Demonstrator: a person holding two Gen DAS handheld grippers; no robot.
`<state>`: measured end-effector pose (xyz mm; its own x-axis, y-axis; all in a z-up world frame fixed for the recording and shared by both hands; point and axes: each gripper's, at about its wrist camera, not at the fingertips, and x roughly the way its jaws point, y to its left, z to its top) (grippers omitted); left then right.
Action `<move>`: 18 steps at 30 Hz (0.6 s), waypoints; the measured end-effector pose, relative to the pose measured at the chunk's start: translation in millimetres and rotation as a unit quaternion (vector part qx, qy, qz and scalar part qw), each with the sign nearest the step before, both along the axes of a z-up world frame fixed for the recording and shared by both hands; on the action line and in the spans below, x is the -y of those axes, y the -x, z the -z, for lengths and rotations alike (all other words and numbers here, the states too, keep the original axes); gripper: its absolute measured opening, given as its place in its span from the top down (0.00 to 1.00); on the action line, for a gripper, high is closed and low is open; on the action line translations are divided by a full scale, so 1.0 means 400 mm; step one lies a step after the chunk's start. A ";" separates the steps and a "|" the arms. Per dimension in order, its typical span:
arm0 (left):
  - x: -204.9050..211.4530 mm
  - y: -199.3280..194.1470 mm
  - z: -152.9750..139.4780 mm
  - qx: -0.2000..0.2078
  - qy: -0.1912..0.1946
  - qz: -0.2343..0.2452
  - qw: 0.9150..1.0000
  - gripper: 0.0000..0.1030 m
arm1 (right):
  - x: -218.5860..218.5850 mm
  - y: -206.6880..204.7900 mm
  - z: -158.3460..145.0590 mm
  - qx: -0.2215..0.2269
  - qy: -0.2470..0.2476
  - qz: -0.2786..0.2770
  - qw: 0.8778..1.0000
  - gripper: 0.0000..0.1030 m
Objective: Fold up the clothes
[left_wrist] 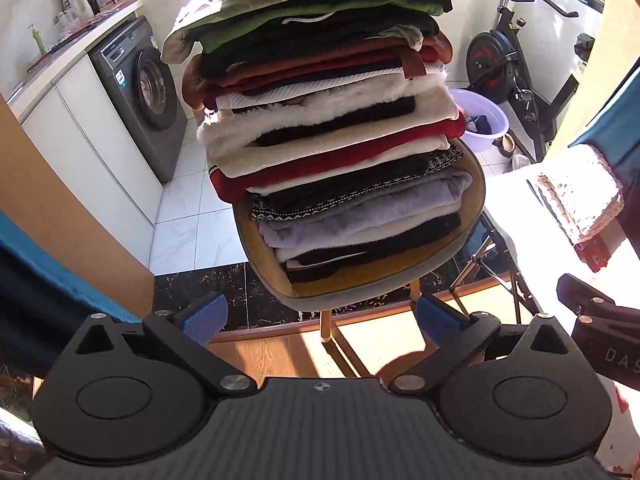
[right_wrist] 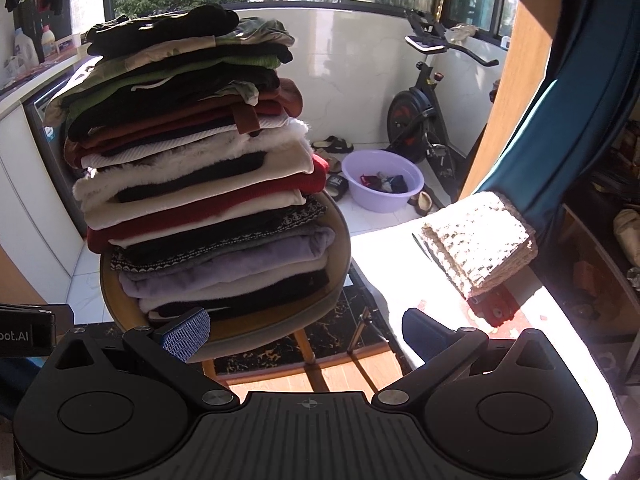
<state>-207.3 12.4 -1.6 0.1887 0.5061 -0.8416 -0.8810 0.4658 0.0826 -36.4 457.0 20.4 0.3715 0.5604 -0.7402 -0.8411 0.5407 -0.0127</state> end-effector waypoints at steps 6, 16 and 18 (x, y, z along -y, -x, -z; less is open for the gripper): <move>0.006 0.013 0.006 0.002 0.005 0.003 1.000 0.00 | 0.021 0.026 0.007 0.002 0.008 0.008 1.000 0.01; 0.021 0.008 0.010 -0.004 0.009 0.015 1.000 0.00 | 0.051 0.033 0.020 -0.009 0.013 0.024 1.000 0.01; 0.022 0.008 0.007 -0.004 0.010 0.016 1.000 0.00 | 0.056 0.032 0.018 -0.010 0.014 0.025 1.000 0.01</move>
